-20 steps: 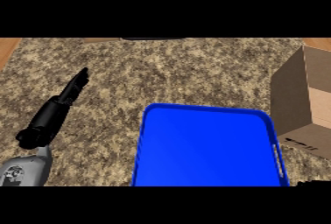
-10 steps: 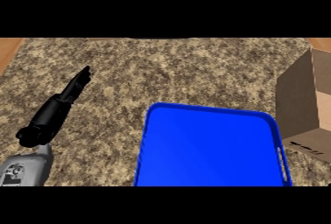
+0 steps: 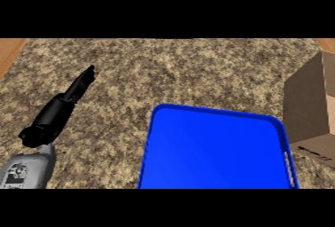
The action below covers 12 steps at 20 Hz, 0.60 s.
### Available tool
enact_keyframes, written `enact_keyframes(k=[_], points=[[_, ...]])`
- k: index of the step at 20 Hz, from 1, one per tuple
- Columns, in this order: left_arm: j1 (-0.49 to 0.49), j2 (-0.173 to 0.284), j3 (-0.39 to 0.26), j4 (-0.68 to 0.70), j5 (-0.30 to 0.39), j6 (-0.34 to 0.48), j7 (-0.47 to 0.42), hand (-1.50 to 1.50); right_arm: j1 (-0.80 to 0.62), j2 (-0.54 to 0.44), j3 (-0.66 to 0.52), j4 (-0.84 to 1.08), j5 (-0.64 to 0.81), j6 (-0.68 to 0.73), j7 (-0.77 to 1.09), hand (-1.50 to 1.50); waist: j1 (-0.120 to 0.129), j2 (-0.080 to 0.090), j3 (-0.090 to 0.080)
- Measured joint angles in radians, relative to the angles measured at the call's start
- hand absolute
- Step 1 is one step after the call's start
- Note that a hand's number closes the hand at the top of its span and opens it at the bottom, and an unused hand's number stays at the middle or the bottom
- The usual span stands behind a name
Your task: Pick the squash from the tray and place it in the cardboard box
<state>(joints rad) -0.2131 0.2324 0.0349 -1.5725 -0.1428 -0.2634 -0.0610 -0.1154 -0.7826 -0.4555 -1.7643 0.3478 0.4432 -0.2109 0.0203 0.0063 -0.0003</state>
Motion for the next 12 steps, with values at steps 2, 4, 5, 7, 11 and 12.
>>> enact_keyframes(k=[2,4,5,7,11,12], points=[[-0.014,-0.007,-0.002,0.018,-0.008,0.008,-0.005,0.0,-0.014,-0.055,0.025,0.091,0.031,0.037,-0.031,1.5,0.002,0.002,0.0],[-0.011,-0.008,-0.001,0.023,-0.009,0.008,-0.015,0.0,-0.036,-0.104,0.055,0.188,0.062,0.068,-0.071,1.5,0.006,0.003,0.0],[-0.01,-0.008,-0.002,0.027,-0.014,0.011,-0.022,0.0,-0.053,-0.127,0.072,0.243,0.079,0.076,-0.1,1.5,0.009,0.004,0.001],[-0.02,-0.016,-0.01,0.021,-0.019,0.013,-0.01,0.0,-0.096,-0.157,0.116,0.352,0.123,0.077,-0.157,1.5,0.014,0.004,0.001],[-0.029,-0.022,-0.016,0.031,-0.023,0.01,-0.008,0.0,-0.143,-0.22,0.201,0.52,0.217,0.084,-0.27,1.5,0.015,0.005,0.002],[-0.044,-0.022,-0.014,0.044,-0.025,0.012,-0.008,0.0,-0.167,-0.228,0.226,0.566,0.241,0.085,-0.284,-1.5,0.017,0.006,0.002]])
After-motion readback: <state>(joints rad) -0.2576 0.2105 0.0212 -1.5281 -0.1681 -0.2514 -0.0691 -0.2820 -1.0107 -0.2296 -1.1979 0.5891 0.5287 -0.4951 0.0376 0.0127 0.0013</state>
